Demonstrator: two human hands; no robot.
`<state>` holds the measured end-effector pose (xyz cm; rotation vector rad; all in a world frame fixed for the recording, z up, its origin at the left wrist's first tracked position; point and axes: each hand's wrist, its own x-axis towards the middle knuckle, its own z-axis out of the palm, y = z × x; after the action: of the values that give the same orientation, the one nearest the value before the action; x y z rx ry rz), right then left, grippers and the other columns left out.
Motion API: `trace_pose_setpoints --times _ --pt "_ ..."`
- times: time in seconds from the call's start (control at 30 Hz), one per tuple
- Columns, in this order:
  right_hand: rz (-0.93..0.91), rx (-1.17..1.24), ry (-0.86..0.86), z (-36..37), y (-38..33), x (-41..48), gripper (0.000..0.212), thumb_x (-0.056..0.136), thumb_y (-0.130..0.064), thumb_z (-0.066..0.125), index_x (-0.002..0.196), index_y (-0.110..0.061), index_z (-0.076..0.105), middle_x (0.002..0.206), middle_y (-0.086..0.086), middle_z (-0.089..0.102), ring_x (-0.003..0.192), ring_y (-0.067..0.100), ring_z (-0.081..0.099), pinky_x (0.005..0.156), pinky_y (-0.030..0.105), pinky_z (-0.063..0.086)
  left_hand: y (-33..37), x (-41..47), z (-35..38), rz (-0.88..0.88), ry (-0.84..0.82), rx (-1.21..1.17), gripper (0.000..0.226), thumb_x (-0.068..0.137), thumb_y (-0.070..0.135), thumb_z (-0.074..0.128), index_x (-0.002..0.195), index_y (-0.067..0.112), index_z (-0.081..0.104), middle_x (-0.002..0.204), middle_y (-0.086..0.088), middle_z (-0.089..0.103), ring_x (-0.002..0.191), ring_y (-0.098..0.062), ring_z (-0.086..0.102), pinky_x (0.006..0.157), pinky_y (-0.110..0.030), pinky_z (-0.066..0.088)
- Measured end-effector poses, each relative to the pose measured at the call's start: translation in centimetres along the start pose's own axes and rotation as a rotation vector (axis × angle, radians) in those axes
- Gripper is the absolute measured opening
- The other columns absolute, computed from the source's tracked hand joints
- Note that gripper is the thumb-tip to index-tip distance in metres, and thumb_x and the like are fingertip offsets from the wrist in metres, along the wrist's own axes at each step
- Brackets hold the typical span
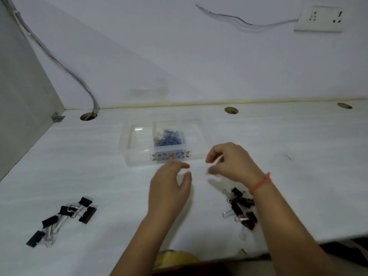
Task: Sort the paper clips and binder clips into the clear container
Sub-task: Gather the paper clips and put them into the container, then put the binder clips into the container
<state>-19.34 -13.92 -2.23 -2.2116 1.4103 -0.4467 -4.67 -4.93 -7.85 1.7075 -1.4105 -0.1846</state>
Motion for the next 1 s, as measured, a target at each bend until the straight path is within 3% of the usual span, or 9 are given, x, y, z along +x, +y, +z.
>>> trace_pose_setpoints --times 0.17,0.27,0.4,0.53,0.63,0.73,0.8,0.87,1.0 --pt "0.238 -0.302 -0.298 -2.6 5.1 -7.9 0.057 0.060 -0.026 0.082 0.111 -0.028 0.056 0.109 -0.005 0.058 0.085 0.013 0.055 0.060 0.018 0.037 2.3 -4.9 3.5 0.099 -0.452 0.068 0.040 0.082 0.032 0.061 0.121 0.026 0.059 0.123 0.008 0.054 0.112 -0.011 0.050 0.092 -0.019 0.037" --pt "0.255 -0.316 -0.316 -0.9 6.7 -9.7 0.080 0.058 -0.030 0.083 0.127 -0.028 0.043 0.117 0.001 0.050 0.098 0.020 0.055 0.071 0.025 0.038 3.0 -5.4 5.7 0.156 -0.560 0.120 0.052 0.080 0.027 0.061 0.131 0.027 0.050 0.132 0.006 0.046 0.121 -0.015 0.041 0.092 -0.016 0.027" --pt "0.222 -0.102 -0.144 1.9 7.0 -9.4 0.067 0.062 -0.025 0.079 0.121 -0.026 0.049 0.110 0.002 0.051 0.089 0.020 0.056 0.065 0.022 0.037 3.5 -4.4 7.0 0.130 -0.494 0.122 0.039 0.081 0.014 0.057 0.118 0.024 0.061 0.112 -0.001 0.055 0.105 -0.019 0.051 0.083 -0.022 0.037" --pt "0.109 -0.038 -0.024 4.1 5.6 -8.3 0.042 0.072 -0.016 0.071 0.112 -0.022 0.060 0.107 0.003 0.065 0.096 0.020 0.061 0.072 0.022 0.038 2.1 -4.3 5.6 0.049 -0.325 0.157 0.027 0.084 0.010 0.047 0.101 0.020 0.066 0.089 -0.003 0.059 0.085 -0.022 0.056 0.070 -0.030 0.041" --pt "0.038 0.030 0.085 5.8 4.5 -7.6 0.028 0.081 -0.013 0.062 0.107 -0.020 0.069 0.104 0.000 0.072 0.099 0.018 0.064 0.082 0.022 0.044 0.6 -4.7 4.0 -0.025 -0.235 0.137 0.029 0.084 0.007 0.047 0.100 0.023 0.066 0.088 0.000 0.062 0.085 -0.018 0.055 0.069 -0.029 0.040" --pt "0.031 0.120 0.122 6.6 4.3 -7.1 0.032 0.086 -0.008 0.055 0.114 -0.019 0.067 0.098 0.004 0.073 0.093 0.020 0.068 0.091 0.024 0.047 -0.2 -5.1 2.4 -0.146 -0.176 0.051 0.035 0.083 0.006 0.052 0.111 0.024 0.064 0.092 0.005 0.064 0.083 -0.012 0.054 0.070 -0.022 0.037" --pt "0.036 0.242 0.115 6.4 4.5 -7.0 0.038 0.087 -0.005 0.052 0.120 -0.020 0.063 0.083 0.005 0.070 0.072 0.019 0.068 0.085 0.031 0.054 -0.6 -5.3 1.5 -0.262 -0.135 -0.075 0.044 0.081 0.004 0.057 0.118 0.026 0.060 0.086 0.007 0.064 0.078 -0.009 0.058 0.066 -0.014 0.040" --pt "0.051 0.403 0.125 5.8 4.6 -7.1 0.041 0.087 0.000 0.048 0.117 -0.022 0.063 0.078 0.003 0.068 0.063 0.017 0.065 0.077 0.033 0.058 -0.8 -5.5 0.7 -0.389 -0.106 -0.237 0.048 0.079 -0.002 0.059 0.120 0.023 0.060 0.079 0.005 0.063 0.071 -0.009 0.060 0.061 -0.007 0.042" --pt "0.176 0.919 0.117 4.1 4.4 -7.6 0.028 0.082 0.011 0.057 0.086 -0.015 0.066 0.079 0.004 0.063 0.076 0.017 0.063 0.074 0.024 0.058 -0.3 -5.2 -0.6 -0.708 -0.157 -0.809 0.038 0.082 -0.016 0.051 0.114 0.003 0.060 0.084 -0.016 0.058 0.069 -0.025 0.062 0.061 -0.024 0.058"
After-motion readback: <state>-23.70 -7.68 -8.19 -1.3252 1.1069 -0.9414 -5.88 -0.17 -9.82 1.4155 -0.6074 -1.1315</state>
